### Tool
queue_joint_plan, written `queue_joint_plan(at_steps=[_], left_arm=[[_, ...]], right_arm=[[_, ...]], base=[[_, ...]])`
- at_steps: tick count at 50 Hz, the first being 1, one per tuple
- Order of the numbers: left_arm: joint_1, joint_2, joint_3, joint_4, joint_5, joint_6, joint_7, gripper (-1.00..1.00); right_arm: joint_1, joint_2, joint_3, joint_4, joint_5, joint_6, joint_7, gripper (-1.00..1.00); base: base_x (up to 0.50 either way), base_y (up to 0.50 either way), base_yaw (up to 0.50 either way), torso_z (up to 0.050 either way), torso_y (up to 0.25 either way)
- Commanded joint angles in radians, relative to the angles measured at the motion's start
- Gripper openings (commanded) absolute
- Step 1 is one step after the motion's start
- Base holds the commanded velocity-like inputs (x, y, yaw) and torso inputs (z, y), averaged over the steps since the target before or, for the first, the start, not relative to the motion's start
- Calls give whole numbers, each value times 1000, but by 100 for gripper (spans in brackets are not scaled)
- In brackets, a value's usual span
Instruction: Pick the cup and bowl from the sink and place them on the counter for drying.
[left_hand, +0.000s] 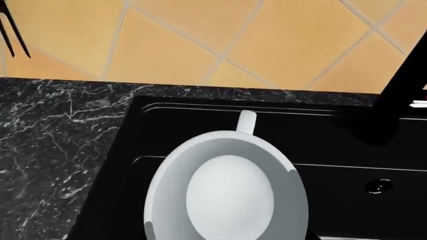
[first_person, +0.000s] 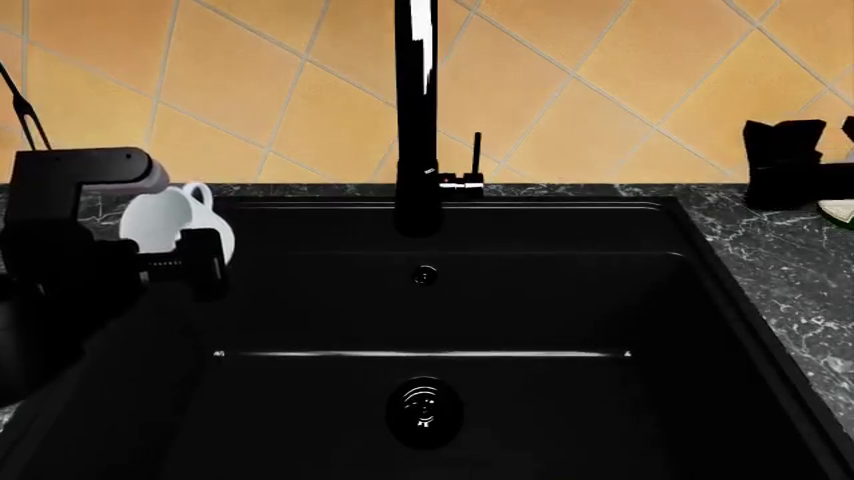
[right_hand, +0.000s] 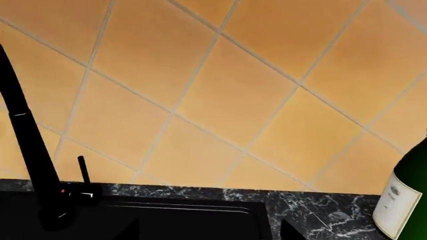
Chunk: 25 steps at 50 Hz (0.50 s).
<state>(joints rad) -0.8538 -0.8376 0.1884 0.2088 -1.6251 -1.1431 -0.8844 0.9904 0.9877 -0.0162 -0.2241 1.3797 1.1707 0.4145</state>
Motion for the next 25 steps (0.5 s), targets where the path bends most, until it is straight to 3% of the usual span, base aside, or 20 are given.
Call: queue_joint_plan(at_steps=[1,13,15,17,18,22,25], left_arm=[[-63,-8,41,-20,5,-41,-39,-100],[-368,-2,118,-190,-63,-177,-177,-100],[-414,-5,163,-274,-131,-225,-294,-100],[-439,-15,168,-295,-133,-242,-283,-100],[-470,-20,208,-375,-258,-276,-365,-100],[-499,-74,212,-482,-332,-236,-473,-100],[-513,-121,204,-512,-286,-270,-390,-100]], right_arm=[[15,-67,-37,-8,35,-2,52,100],[37,-129,-118,19,-30,-19,-5,100],[33,-132,-118,14,-27,-22,-6,100],[21,-135,-112,7,-21,-28,-3,100],[14,-136,-112,5,-19,-30,-3,100],[14,-133,-118,-1,-16,-27,-14,100],[6,-132,-111,-13,1,-25,-6,100]], base=[[0,0,0,0,0],[0,0,0,0,0],[0,0,0,0,0],[0,0,0,0,0],[0,0,0,0,0],[0,0,0,0,3],[0,0,0,0,0]])
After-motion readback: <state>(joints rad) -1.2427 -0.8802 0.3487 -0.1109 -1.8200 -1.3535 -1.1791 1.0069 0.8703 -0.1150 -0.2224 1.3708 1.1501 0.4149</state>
